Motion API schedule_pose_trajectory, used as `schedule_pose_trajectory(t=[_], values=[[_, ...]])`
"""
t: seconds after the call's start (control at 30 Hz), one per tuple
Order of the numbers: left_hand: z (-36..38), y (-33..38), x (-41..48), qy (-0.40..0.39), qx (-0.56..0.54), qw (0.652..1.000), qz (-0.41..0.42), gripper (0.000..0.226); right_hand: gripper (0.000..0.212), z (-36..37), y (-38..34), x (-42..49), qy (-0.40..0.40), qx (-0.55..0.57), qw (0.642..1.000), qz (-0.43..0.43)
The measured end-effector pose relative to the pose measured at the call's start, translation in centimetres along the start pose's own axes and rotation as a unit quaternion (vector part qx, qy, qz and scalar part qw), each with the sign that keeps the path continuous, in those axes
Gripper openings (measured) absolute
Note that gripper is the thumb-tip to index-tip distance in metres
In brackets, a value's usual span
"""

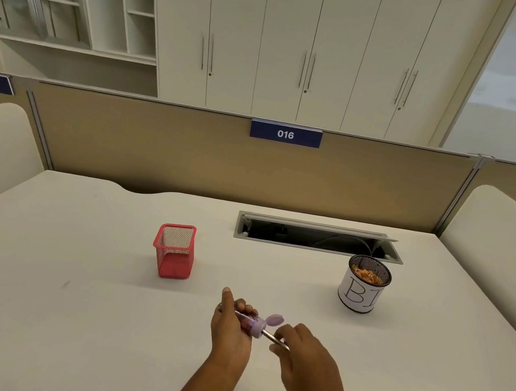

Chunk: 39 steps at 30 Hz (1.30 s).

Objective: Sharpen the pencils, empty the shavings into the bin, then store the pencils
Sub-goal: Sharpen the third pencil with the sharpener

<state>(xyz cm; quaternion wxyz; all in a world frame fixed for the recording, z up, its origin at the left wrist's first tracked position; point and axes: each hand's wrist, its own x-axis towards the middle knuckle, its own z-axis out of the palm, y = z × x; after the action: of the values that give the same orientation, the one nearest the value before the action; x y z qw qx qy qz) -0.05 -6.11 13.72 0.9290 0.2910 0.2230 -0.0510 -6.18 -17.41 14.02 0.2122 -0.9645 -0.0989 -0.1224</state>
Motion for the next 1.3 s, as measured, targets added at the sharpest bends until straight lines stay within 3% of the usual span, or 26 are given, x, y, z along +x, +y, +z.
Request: schedule_pose_trajectory(t=[0.1, 0.2, 0.27, 0.33, 0.43, 0.5, 0.63, 0.7, 0.73, 0.8, 0.93, 1.0, 1.07, 1.17, 1.2, 1.27, 1.3], values=[[0.2, 0.1, -0.2, -0.006, -0.013, 1.000, 0.003, 0.040, 0.033, 0.6, 0.3, 0.4, 0.043, -0.101, 0.994, -0.019], [0.5, 0.0, -0.2, -0.009, 0.006, 1.000, 0.020, 0.040, 0.025, 0.5, -0.2, 0.5, 0.046, -0.089, 0.995, -0.011], [0.9, 0.1, -0.1, -0.012, 0.033, 0.999, 0.038, 0.039, 0.009, 0.2, -0.9, 0.4, 0.052, -0.045, 0.997, 0.046], [1.4, 0.1, -0.2, -0.018, 0.049, 0.997, 0.051, 0.036, 0.026, 0.0, -1.0, 0.9, 0.001, 0.096, 0.984, 0.153], [1.6, 0.1, -0.4, -0.016, 0.055, 0.997, 0.050, 0.033, 0.041, -1.3, -0.8, 1.3, -0.086, 0.319, 0.912, 0.243], [1.1, -0.1, -0.4, -0.011, 0.049, 0.998, 0.039, 0.033, 0.037, -2.1, -0.5, 1.7, -0.165, 0.407, 0.843, 0.313], [0.3, -0.8, -0.3, -0.004, 0.057, 0.998, 0.032, 0.035, 0.031, -2.9, 0.4, 2.0, -0.290, 0.513, 0.690, 0.421], [0.1, -1.0, -0.3, -0.005, 0.059, 0.998, 0.029, 0.034, 0.032, -2.7, 0.6, 2.0, -0.305, 0.541, 0.645, 0.445], [0.1, -1.0, -0.3, -0.006, 0.059, 0.998, 0.026, 0.035, 0.033, -2.6, 0.6, 2.0, -0.305, 0.546, 0.641, 0.445], [0.1, -0.9, -0.3, -0.006, 0.054, 0.998, 0.026, 0.035, 0.032, -2.4, 0.3, 1.9, -0.288, 0.523, 0.683, 0.421], [-0.1, -0.6, 0.2, 0.010, 0.019, 0.999, 0.024, 0.035, 0.019, -2.1, -1.0, 1.4, -0.155, 0.314, 0.904, 0.243], [-0.6, -0.7, 0.7, 0.019, -0.007, 1.000, 0.010, 0.036, 0.020, -2.1, -1.2, 1.1, -0.099, 0.229, 0.956, 0.154], [-1.0, -0.6, 0.9, 0.026, -0.025, 0.999, -0.004, 0.037, 0.013, -2.3, -1.4, 0.5, -0.077, 0.144, 0.981, 0.101], [-1.2, -0.1, 0.9, 0.032, -0.058, 0.998, -0.004, 0.038, 0.045, -0.7, 0.1, 0.0, -0.064, -0.067, 0.996, 0.013], [-1.1, 0.1, 0.7, 0.035, -0.069, 0.997, -0.001, 0.038, 0.045, -0.4, 0.3, 0.1, -0.012, -0.106, 0.994, -0.014], [-0.7, 0.2, 0.6, 0.040, -0.078, 0.996, 0.001, 0.037, 0.009, -0.2, 0.8, 0.0, 0.049, -0.154, 0.985, -0.060], [-0.6, 0.2, 0.5, 0.039, -0.079, 0.996, 0.000, 0.037, 0.025, -0.1, 1.3, 0.0, 0.070, -0.164, 0.981, -0.075]])
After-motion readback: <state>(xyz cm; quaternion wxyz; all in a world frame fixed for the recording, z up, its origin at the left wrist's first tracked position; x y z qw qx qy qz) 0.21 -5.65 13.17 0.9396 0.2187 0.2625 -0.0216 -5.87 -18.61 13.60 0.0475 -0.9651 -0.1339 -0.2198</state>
